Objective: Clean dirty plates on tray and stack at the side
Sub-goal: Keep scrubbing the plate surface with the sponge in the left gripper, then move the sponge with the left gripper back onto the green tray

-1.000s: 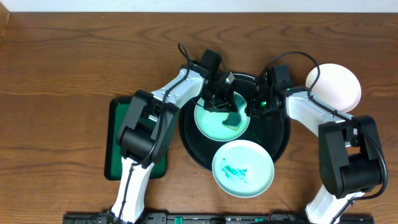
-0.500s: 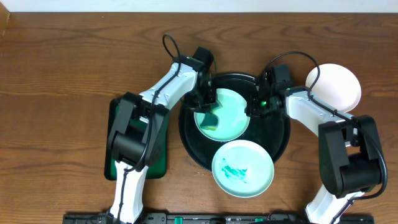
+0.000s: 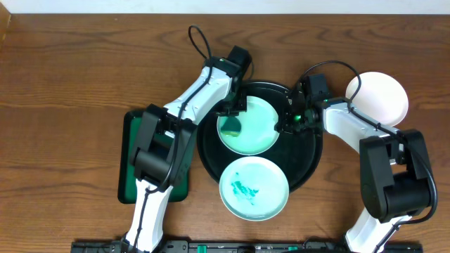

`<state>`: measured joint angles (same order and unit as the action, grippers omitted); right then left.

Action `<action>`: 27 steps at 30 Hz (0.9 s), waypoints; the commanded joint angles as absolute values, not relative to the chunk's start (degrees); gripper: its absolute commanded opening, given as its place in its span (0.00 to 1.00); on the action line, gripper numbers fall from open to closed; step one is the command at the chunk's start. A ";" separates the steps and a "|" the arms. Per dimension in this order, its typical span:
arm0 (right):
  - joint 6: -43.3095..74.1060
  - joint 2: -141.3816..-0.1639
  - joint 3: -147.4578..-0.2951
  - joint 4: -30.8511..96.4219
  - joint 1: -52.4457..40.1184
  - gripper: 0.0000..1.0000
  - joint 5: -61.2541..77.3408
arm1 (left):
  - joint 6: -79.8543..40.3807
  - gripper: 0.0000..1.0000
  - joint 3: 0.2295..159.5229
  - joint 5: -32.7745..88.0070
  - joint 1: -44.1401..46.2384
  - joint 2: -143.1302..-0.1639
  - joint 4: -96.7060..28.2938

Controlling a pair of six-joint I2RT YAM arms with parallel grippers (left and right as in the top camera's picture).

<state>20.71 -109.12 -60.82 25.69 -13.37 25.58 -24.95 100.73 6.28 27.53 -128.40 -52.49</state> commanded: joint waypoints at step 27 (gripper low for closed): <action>16.47 -112.29 -58.98 27.92 -13.43 0.01 21.47 | -31.16 0.07 106.91 -8.19 25.04 -119.26 -67.51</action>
<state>19.84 -109.12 -60.82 26.13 -13.37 25.58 -33.15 105.25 -1.65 27.11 -125.25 -64.86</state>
